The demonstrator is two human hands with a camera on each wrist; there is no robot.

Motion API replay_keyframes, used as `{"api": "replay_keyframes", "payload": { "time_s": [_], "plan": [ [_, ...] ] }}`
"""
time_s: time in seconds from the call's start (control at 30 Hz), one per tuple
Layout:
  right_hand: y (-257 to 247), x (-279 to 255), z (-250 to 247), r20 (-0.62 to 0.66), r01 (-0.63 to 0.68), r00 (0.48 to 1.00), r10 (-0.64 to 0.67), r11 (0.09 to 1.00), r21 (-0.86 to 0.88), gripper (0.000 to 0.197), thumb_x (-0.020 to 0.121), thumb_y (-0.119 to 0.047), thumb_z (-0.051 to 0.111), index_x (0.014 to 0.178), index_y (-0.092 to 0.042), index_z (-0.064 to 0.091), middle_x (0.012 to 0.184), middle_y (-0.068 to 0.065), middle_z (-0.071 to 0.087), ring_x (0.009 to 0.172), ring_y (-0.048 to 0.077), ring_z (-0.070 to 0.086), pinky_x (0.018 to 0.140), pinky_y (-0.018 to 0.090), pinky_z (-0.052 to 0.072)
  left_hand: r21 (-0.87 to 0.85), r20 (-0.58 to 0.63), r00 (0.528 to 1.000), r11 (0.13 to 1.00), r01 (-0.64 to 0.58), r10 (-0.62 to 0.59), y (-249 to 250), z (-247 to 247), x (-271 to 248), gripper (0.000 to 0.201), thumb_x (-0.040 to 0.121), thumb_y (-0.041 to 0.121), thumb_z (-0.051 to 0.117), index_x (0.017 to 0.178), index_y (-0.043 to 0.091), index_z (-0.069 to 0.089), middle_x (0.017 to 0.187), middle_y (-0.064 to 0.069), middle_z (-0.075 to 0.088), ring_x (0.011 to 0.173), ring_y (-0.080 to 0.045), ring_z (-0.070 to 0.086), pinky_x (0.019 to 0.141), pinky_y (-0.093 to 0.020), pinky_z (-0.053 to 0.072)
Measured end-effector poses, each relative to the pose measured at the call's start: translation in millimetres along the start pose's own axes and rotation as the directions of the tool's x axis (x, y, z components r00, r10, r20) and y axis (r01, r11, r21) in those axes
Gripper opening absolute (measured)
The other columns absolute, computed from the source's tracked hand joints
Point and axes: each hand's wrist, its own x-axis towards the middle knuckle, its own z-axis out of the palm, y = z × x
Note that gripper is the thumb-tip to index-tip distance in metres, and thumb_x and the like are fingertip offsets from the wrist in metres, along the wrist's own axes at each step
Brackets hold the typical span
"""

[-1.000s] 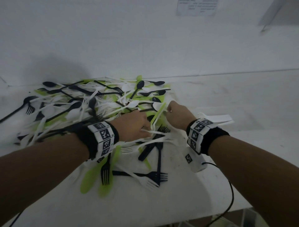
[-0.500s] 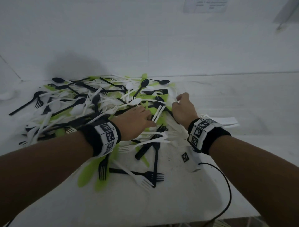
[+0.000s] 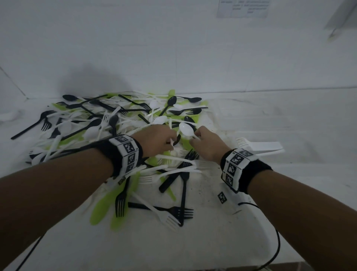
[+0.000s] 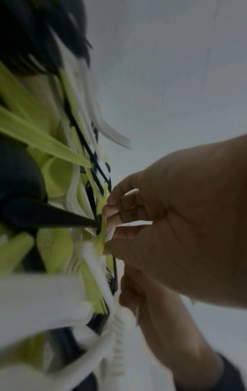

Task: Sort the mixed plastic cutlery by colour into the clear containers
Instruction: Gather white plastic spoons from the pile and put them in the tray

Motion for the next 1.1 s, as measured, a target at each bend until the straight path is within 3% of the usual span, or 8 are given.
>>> {"api": "replay_keyframes", "payload": {
  "time_s": [0.27, 0.47, 0.57, 0.63, 0.77, 0.87, 0.97, 1.1],
  "plan": [
    [-7, 11, 3, -0.088, -0.004, 0.996, 0.010, 0.998, 0.069, 0.020, 0.101, -0.033, 0.050, 0.110, -0.015, 0.052, 0.092, -0.001, 0.057, 0.088, 0.023, 0.057, 0.070, 0.034, 0.043, -0.045, -0.228, 0.974, 0.999, -0.003, -0.008, -18, -8, -20, 0.011, 0.100, 0.025, 0.060, 0.094, 0.017, 0.064, 0.084, 0.004, 0.054, 0.082, -0.018, 0.053, 0.078, -0.040, 0.048],
    [-17, 17, 10, -0.113, 0.011, 0.994, -0.004, 0.998, 0.066, 0.019, 0.101, -0.031, 0.050, 0.106, -0.013, 0.053, 0.089, 0.001, 0.058, 0.076, 0.017, 0.051, 0.059, 0.029, 0.036, 0.163, -0.486, 0.874, 0.983, 0.080, 0.009, -26, -8, -33, 0.011, 0.090, 0.029, 0.073, 0.088, 0.018, 0.069, 0.095, -0.003, 0.042, 0.091, -0.026, 0.042, 0.082, -0.042, 0.039],
    [-20, 19, 13, -0.099, 0.016, 0.995, -0.009, 0.997, 0.069, 0.020, 0.102, -0.030, 0.047, 0.106, -0.011, 0.052, 0.091, 0.003, 0.058, 0.078, 0.019, 0.052, 0.060, 0.031, 0.036, 0.207, -0.418, 0.901, 0.954, 0.218, -0.115, -26, -10, -37, 0.015, 0.100, 0.036, 0.058, 0.096, 0.022, 0.061, 0.100, -0.002, 0.054, 0.096, -0.028, 0.049, 0.092, -0.048, 0.039],
    [-24, 20, 14, -0.094, 0.017, 0.996, -0.007, 0.994, 0.107, 0.023, 0.105, -0.030, 0.043, 0.107, -0.008, 0.051, 0.089, 0.004, 0.057, 0.074, 0.019, 0.050, 0.060, 0.032, 0.036, 0.091, -0.295, 0.923, 0.954, 0.285, -0.248, -25, -16, -41, 0.019, 0.106, 0.037, 0.044, 0.099, 0.021, 0.051, 0.083, 0.006, 0.058, 0.081, -0.022, 0.056, 0.093, -0.044, 0.040],
    [-29, 23, 15, -0.068, 0.031, 0.997, -0.023, 0.993, 0.115, 0.026, 0.106, -0.031, 0.041, 0.111, -0.008, 0.052, 0.091, 0.003, 0.058, 0.074, 0.018, 0.051, 0.059, 0.031, 0.037, -0.440, -0.118, 0.877, 0.816, 0.374, -0.465, -29, -20, -45, 0.022, 0.108, 0.032, 0.045, 0.098, 0.014, 0.054, 0.070, 0.002, 0.053, 0.058, -0.015, 0.047, 0.057, -0.030, 0.036],
    [-33, 25, 16, -0.063, 0.036, 0.998, -0.028, 0.991, 0.126, 0.031, 0.106, -0.039, 0.040, 0.109, -0.011, 0.053, 0.095, 0.003, 0.060, 0.080, 0.019, 0.055, 0.065, 0.033, 0.040, -0.469, -0.128, 0.875, 0.806, 0.361, -0.467, -31, -24, -47, 0.027, 0.108, 0.029, 0.044, 0.089, 0.014, 0.056, 0.072, 0.002, 0.051, 0.060, -0.011, 0.045, 0.055, -0.027, 0.033],
    [-34, 27, 16, -0.081, 0.036, 0.996, -0.025, 0.990, 0.136, 0.036, 0.107, -0.037, 0.036, 0.106, -0.007, 0.056, 0.098, 0.007, 0.062, 0.090, 0.025, 0.058, 0.075, 0.036, 0.043, -0.484, -0.112, 0.879, 0.798, 0.358, -0.463, -37, -24, -49, 0.022, 0.108, 0.027, 0.045, 0.098, 0.012, 0.057, 0.074, 0.000, 0.054, 0.055, -0.006, 0.049, 0.053, -0.021, 0.036],
    [-35, 35, 17, -0.092, 0.064, 0.994, -0.054, 0.993, 0.100, 0.025, 0.107, -0.028, 0.039, 0.100, -0.009, 0.052, 0.092, 0.004, 0.058, 0.082, 0.023, 0.052, 0.071, 0.035, 0.041, -0.535, -0.131, 0.866, 0.770, 0.348, -0.483, -51, -22, -53, 0.012, 0.103, 0.012, 0.044, 0.092, 0.014, 0.041, 0.087, -0.009, 0.051, 0.062, -0.017, 0.044, 0.051, -0.022, 0.040]
  ]
}}
